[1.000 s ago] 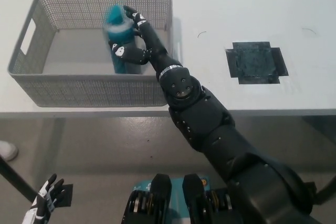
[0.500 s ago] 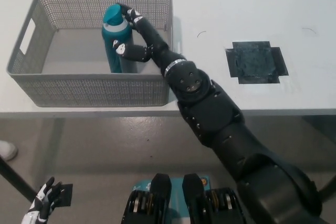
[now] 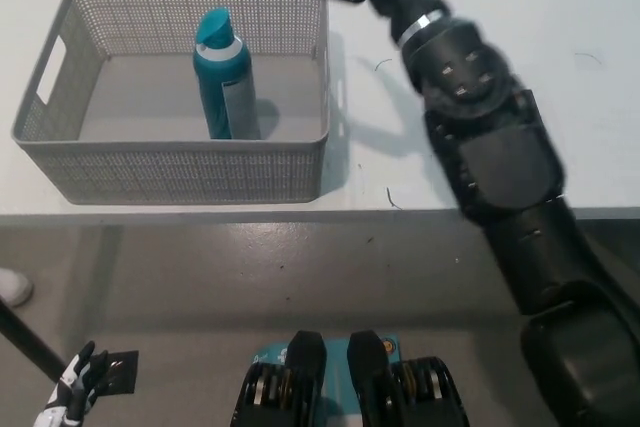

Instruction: Use the right hand to pick up an air purifying spray and put it inside a container

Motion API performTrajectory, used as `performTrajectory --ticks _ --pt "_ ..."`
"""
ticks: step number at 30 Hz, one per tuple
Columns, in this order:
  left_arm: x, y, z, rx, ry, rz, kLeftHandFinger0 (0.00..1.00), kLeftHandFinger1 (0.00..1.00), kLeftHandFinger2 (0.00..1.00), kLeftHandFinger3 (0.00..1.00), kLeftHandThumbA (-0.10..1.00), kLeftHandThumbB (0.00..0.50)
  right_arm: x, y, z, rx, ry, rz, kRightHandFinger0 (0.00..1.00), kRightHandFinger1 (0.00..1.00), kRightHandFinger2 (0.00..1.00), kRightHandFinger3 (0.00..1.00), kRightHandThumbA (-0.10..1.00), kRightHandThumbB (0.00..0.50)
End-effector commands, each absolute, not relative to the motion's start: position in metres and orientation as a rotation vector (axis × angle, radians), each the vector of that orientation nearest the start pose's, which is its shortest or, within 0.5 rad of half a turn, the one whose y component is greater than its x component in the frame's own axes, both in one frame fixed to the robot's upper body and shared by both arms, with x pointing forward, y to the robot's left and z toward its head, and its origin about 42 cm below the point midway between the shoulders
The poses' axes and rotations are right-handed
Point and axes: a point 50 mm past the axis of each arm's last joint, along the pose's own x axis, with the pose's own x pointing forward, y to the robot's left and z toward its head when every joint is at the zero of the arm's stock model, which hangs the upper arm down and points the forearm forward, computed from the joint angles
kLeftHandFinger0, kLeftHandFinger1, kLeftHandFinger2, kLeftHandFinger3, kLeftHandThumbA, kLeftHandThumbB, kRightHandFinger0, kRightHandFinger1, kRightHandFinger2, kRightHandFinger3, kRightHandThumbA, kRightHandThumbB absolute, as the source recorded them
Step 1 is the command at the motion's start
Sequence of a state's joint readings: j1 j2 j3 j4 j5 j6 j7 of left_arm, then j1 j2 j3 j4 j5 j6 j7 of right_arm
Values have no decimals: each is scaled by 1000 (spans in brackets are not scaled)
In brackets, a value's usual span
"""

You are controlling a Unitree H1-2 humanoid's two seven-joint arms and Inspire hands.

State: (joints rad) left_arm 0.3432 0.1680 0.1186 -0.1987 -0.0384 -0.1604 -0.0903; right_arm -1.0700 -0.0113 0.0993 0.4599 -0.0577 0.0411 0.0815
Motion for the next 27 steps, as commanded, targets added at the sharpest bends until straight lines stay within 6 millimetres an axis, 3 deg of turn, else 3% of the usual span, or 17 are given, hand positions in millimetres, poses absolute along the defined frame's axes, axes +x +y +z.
performTrajectory --ticks 1,3,6,7,8,9,13,16,18,19,22,25,27 --pt "157 309 97 188 -37 63 1000 1000 1000 1000 988 151 491 -84 450 -197 -639 395 1000 1000 1000 1000 574 500" --pt "155 311 96 196 -31 71 1000 1000 1000 1000 977 173 476 -98 451 -185 -660 366 1000 1000 1000 1000 628 500" --pt "152 315 95 210 -32 67 1000 1000 1000 1000 1000 155 454 -117 443 -164 -702 349 1000 1000 1000 1000 697 500" --pt "151 316 95 212 -32 69 1000 1000 1000 1000 1000 155 451 -118 442 -161 -707 348 1000 1000 1000 1000 768 500" --pt "152 317 95 209 -33 72 1000 1000 1000 1000 1000 159 442 -126 437 -154 -721 335 1000 1000 1000 1000 715 500" --pt "152 317 95 195 -28 82 1000 1000 1000 1000 1000 159 425 -140 428 -151 -757 307 1000 1000 1000 1000 731 500" --pt "147 320 94 200 -20 81 1000 1000 1000 1000 1000 148 386 -175 398 -167 -817 232 1000 1000 1000 1000 802 500" --pt "146 320 93 188 -12 93 1000 1000 1000 1000 1000 195 359 -198 373 -162 -816 184 1000 1000 1000 1000 850 467" --pt "147 320 91 183 -17 104 1000 1000 1000 1000 1000 203 342 -215 349 -195 -801 154 1000 1000 1000 1000 853 448" --pt "145 321 91 182 -18 106 1000 1000 1000 1000 1000 204 322 -230 321 -212 -789 149 1000 1000 1000 1000 796 368" --pt "145 323 90 178 -16 111 1000 1000 1000 1000 1000 209 294 -255 268 -267 -670 114 1000 1000 1000 1000 816 409" --pt "144 324 90 181 -16 118 1000 1000 1000 1000 1000 223 266 -276 220 -272 -556 90 1000 1000 1000 1000 809 370" --pt "142 324 89 183 -13 119 1000 1000 1000 1000 1000 232 254 -285 196 -252 -492 80 1000 1000 1000 1000 792 379"
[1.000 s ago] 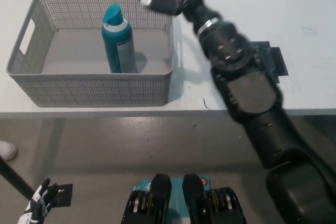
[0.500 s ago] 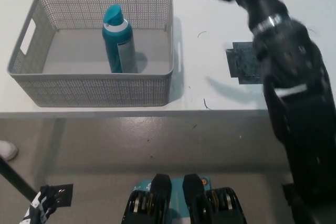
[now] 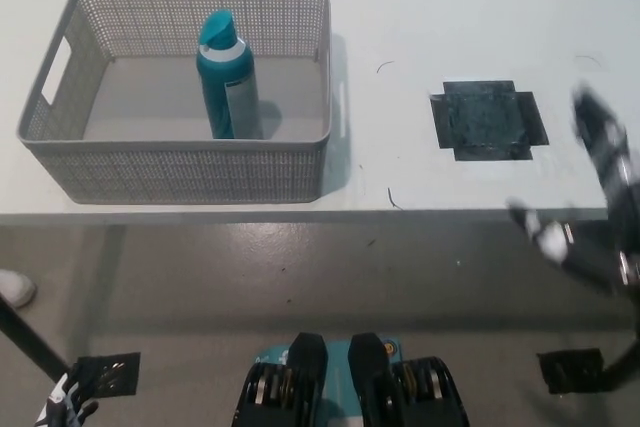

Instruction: Use the right hand to pick up an air purifying spray and put it inside a container

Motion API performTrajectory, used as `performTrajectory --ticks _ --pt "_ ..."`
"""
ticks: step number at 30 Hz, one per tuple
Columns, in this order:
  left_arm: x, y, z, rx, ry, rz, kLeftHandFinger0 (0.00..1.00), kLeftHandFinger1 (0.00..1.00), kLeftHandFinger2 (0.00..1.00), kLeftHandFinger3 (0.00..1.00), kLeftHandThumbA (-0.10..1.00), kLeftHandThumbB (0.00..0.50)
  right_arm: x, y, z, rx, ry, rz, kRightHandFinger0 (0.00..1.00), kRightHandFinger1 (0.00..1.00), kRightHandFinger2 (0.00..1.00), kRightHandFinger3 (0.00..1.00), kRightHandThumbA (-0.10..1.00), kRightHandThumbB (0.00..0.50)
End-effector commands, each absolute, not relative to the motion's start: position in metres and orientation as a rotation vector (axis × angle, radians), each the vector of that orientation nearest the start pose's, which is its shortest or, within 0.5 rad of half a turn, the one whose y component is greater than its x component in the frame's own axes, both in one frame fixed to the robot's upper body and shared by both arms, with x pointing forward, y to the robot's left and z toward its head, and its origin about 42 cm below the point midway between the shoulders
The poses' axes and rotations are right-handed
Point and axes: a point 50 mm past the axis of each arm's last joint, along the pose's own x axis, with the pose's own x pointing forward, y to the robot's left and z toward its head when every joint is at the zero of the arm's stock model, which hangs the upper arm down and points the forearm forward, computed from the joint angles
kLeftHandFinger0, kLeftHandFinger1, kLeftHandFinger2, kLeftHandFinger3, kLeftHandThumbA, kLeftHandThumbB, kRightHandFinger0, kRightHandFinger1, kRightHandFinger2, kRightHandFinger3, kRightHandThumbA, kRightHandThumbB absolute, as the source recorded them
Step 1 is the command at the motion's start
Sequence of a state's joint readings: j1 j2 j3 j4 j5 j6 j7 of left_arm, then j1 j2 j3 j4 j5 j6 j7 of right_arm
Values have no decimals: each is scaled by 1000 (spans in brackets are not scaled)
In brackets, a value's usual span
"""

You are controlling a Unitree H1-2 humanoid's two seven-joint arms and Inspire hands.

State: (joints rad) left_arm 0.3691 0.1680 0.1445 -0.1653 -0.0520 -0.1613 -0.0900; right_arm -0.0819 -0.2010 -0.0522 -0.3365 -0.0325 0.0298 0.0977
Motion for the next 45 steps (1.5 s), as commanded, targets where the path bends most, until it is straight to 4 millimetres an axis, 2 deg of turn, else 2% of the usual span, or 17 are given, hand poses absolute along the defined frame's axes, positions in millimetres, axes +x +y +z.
performTrajectory --ticks 1,3,5,8,10,11,14,17,20,21,22,24,28,29,32,39,45 --pt "142 324 89 179 -9 119 1000 1000 1000 1000 1000 244 244 -292 177 -268 -434 79 1000 1000 1000 1000 827 377" --pt "143 325 90 176 -10 121 1000 1000 1000 1000 1000 245 233 -298 156 -277 -384 79 1000 1000 1000 1000 806 362" --pt "142 324 89 167 -4 117 1000 1000 1000 1000 1000 259 216 -307 136 -344 -293 92 1000 1000 1000 1000 874 390" --pt "142 323 90 175 -11 117 1000 1000 1000 1000 1000 257 195 -314 113 -316 -190 74 1000 1000 1000 1000 828 400" --pt "140 322 90 162 -16 129 1000 1000 1000 1000 1000 264 183 -317 101 -312 -137 74 1000 1000 1000 1000 831 399" --pt "140 323 90 164 -16 126 1000 1000 1000 1000 1000 285 176 -318 91 -300 -98 84 1000 1000 1000 1000 849 404" --pt "137 324 90 170 -19 135 1000 1000 1000 1000 1000 278 163 -319 68 -295 -39 99 1000 1000 1000 1000 856 426" --pt "133 323 88 179 -19 144 1000 1000 1000 1000 1000 277 154 -321 51 -282 21 103 1000 1000 1000 1000 804 380" --pt "135 322 88 179 -28 151 1000 1000 1000 1000 1000 281 161 -322 46 -282 26 106 1000 1000 1000 1000 794 389" --pt "135 321 87 178 -31 152 1000 1000 1000 1000 1000 279 164 -324 45 -265 35 101 1000 1000 1000 1000 784 373" --pt "135 321 87 167 -30 155 1000 1000 1000 1000 1000 282 165 -324 44 -264 38 99 1000 1000 1000 1000 794 357" --pt "136 322 89 156 -32 155 1000 1000 1000 1000 1000 309 168 -324 43 -280 38 105 1000 1000 1000 1000 844 379" --pt "139 325 89 164 -47 160 1000 1000 1000 1000 1000 317 174 -322 44 -271 23 109 1000 1000 1000 1000 863 365" --pt "139 325 89 168 -47 166 1000 1000 1000 1000 1000 327 174 -322 43 -266 27 104 1000 1000 1000 1000 871 368" --pt "137 327 89 190 -42 154 1000 1000 1000 1000 1000 298 173 -321 42 -266 35 100 1000 1000 1000 1000 883 406" --pt "135 331 90 183 -47 148 1000 1000 1000 1000 1000 295 179 -317 43 -258 24 105 1000 1000 1000 1000 783 407" --pt "137 331 91 195 -46 146 1000 1000 1000 1000 1000 315 180 -316 43 -269 19 110 1000 1000 1000 1000 809 418"
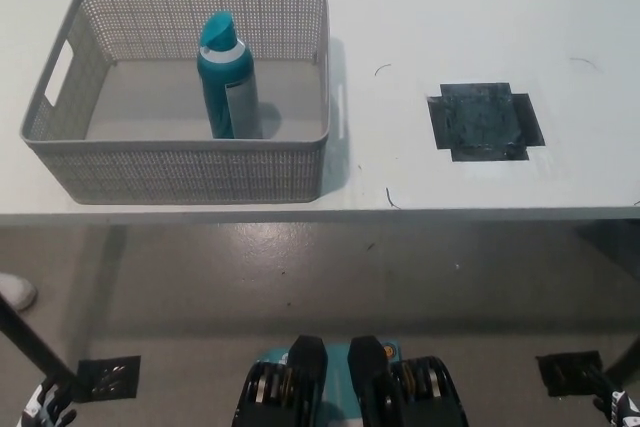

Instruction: Use the right hand to pick up an air purifying spray and put it inside a container

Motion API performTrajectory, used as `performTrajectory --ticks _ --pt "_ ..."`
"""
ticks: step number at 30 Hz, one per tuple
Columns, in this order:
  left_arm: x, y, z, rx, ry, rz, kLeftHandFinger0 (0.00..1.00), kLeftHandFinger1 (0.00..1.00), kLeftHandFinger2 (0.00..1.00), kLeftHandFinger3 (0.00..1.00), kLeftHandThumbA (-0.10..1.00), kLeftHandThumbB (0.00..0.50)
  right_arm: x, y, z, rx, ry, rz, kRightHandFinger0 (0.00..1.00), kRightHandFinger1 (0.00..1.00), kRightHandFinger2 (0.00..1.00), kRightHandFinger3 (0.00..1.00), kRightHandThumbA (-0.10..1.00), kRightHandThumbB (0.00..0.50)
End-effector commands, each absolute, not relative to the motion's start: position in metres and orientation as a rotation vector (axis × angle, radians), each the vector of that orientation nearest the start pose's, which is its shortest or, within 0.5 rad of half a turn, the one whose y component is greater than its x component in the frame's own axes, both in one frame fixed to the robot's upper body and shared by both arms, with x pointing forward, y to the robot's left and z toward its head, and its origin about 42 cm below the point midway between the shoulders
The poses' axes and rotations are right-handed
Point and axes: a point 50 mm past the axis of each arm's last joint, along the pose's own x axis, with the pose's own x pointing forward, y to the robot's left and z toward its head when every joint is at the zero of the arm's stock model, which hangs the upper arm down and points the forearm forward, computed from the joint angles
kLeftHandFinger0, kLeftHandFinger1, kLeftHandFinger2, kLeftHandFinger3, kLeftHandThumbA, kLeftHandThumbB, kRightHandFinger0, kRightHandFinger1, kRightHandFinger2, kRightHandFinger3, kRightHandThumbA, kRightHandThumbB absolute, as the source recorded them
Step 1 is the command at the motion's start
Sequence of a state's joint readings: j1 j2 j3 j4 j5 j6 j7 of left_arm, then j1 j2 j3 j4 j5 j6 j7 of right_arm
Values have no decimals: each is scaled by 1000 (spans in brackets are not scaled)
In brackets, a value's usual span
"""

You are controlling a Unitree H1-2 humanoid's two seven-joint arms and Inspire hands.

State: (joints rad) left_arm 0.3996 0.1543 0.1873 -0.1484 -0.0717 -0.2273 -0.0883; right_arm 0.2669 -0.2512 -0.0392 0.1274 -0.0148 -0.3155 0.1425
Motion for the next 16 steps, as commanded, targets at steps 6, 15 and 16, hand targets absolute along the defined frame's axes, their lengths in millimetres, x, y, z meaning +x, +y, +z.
performTrajectory --ticks 6,15,16 --pt "136 330 89 187 -48 151 1000 1000 1000 1000 1000 300 179 -316 43 -251 27 111 1000 1000 1000 1000 779 415" --pt "139 328 92 197 -53 154 1000 1000 1000 1000 1000 285 181 -316 44 -257 20 108 1000 1000 1000 1000 786 425" --pt "139 328 92 197 -53 154 1000 1000 1000 1000 1000 285 181 -316 44 -257 20 108 1000 1000 1000 1000 786 425"
